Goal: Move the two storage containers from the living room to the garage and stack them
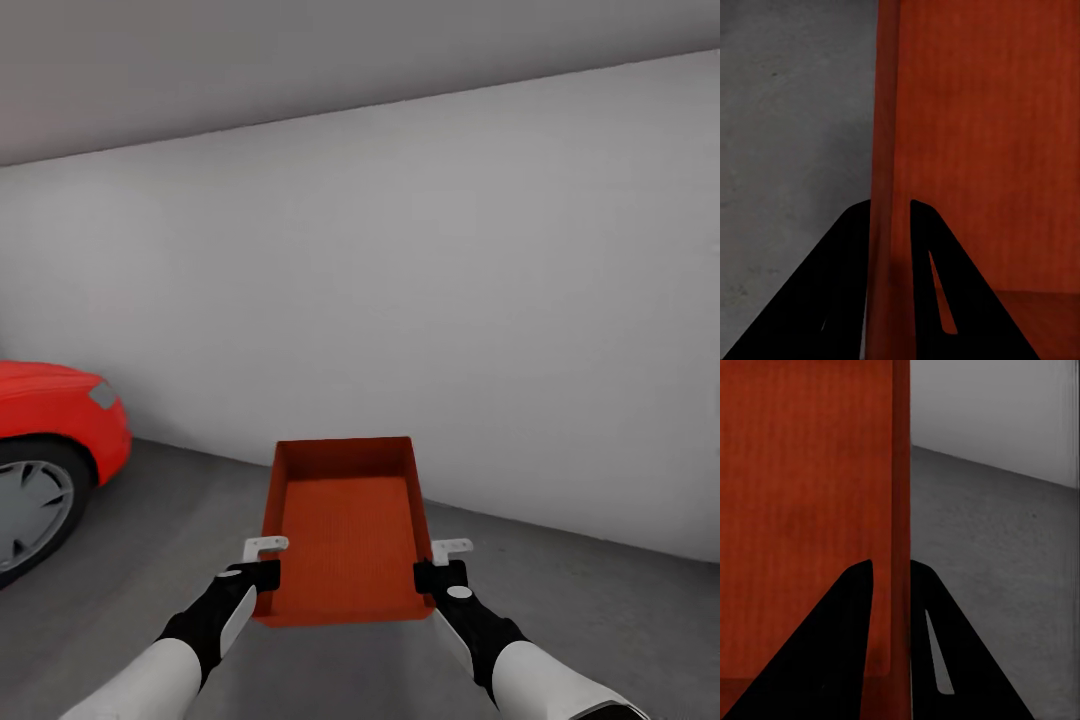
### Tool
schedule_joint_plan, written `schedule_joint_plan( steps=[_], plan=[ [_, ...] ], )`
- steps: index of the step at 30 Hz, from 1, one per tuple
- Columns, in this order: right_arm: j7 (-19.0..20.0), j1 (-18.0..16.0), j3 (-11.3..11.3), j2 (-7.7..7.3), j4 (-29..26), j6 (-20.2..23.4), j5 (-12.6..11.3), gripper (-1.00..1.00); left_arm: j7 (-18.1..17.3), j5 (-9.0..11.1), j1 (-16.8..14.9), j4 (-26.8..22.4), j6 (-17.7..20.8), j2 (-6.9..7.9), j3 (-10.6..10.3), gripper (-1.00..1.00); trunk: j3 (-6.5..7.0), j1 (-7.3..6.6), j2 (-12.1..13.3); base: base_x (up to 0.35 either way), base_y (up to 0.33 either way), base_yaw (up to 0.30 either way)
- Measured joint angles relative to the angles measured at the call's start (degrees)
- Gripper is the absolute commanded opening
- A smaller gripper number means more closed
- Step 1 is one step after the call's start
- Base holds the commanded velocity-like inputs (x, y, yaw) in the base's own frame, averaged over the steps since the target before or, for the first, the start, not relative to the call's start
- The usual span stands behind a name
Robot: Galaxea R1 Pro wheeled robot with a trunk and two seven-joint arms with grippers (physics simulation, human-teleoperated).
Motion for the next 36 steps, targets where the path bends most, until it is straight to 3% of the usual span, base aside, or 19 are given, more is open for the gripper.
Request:
schedule_joint_plan(
  steps=[29,36],
  plan=[
    [0.0,0.0,0.0,0.00,0.0,0.0,0.0,-1.00,0.0,0.0,0.0,0.0,0.0,0.00,0.0,-1.00,0.00,0.00,0.0,0.322,0.007,-0.286],
    [0.1,0.0,-0.1,0.01,0.1,-0.1,0.0,-1.00,0.0,0.0,0.0,-0.1,0.0,0.01,0.0,-1.00,0.00,0.00,0.0,0.322,0.000,-0.084]
  ],
)
